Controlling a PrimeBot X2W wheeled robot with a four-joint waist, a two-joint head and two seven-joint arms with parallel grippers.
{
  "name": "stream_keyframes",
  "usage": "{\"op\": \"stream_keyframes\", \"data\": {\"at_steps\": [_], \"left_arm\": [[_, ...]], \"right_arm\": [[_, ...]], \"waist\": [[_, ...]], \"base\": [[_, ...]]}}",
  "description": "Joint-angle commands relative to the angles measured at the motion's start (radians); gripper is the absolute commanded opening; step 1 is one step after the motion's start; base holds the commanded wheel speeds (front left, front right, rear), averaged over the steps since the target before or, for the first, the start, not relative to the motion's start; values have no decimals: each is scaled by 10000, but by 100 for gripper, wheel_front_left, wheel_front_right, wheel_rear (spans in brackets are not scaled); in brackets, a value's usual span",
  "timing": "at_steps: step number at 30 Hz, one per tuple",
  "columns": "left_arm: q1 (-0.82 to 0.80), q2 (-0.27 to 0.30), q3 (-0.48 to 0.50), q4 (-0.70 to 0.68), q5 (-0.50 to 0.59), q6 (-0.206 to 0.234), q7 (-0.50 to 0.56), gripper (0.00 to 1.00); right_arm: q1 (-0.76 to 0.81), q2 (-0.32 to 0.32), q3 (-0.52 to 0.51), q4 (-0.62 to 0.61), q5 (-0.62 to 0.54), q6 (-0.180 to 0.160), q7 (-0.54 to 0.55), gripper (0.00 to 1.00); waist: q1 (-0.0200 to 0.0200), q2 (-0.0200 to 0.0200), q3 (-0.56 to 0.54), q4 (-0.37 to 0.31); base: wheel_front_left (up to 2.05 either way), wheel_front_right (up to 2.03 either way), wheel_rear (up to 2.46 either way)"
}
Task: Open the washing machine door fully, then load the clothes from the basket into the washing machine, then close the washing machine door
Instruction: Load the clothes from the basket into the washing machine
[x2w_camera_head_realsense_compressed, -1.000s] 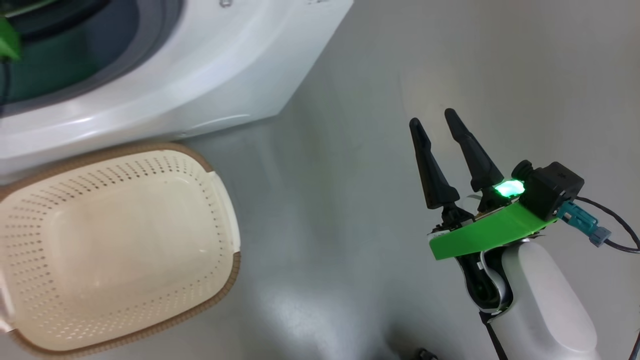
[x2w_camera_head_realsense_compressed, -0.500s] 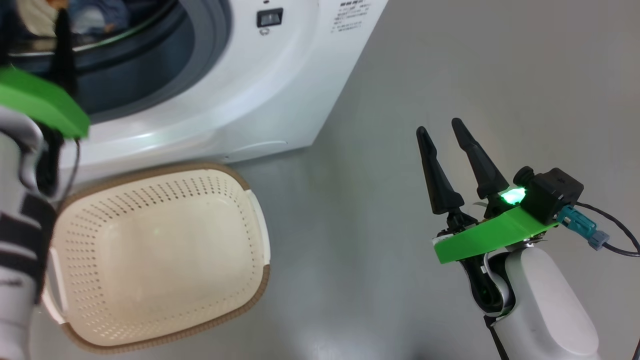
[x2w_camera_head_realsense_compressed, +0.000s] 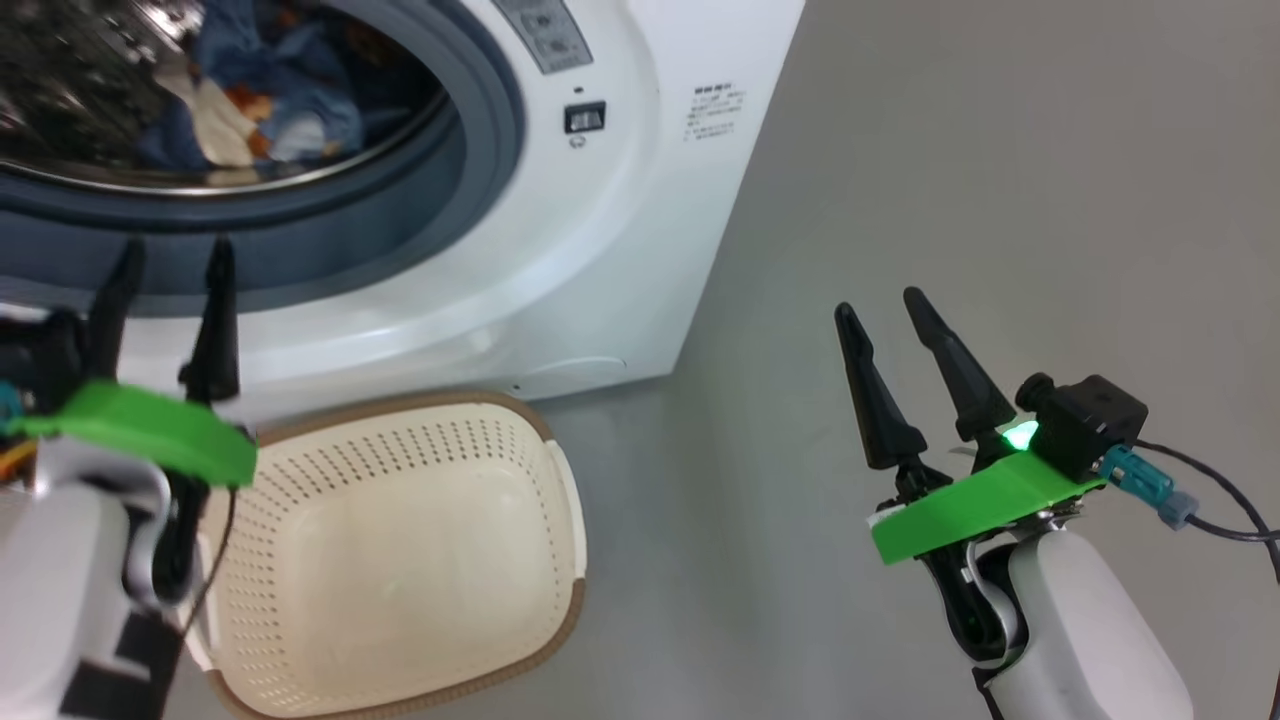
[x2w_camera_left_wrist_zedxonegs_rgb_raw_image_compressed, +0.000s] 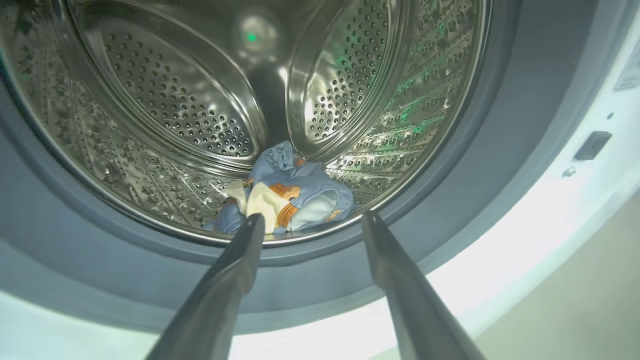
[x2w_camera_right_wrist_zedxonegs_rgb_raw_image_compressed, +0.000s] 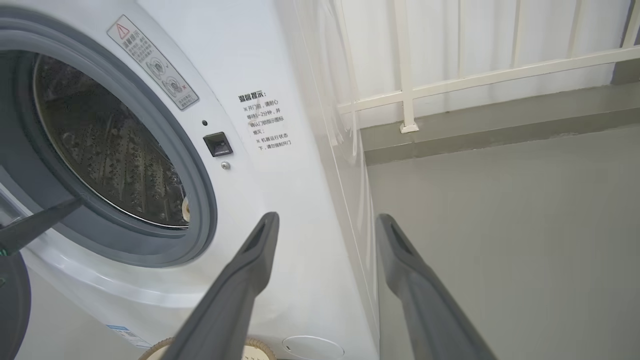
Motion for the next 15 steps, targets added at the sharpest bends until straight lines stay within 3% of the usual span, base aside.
{"op": "stream_keyframes", "data": {"at_steps": [1, 15], "left_arm": [[246, 396, 426, -446, 72, 100, -62, 100], [3623, -80, 1251, -2859, 342, 697, -62, 100]], "right_arm": [[232, 39, 159, -165, -89, 16, -48, 100], [926, -439, 356, 151, 121, 16, -48, 100]], "waist": [[0, 0, -510, 333], [0, 0, -2128, 1021]], "base": [[0, 0, 0], [0, 0, 0]]}}
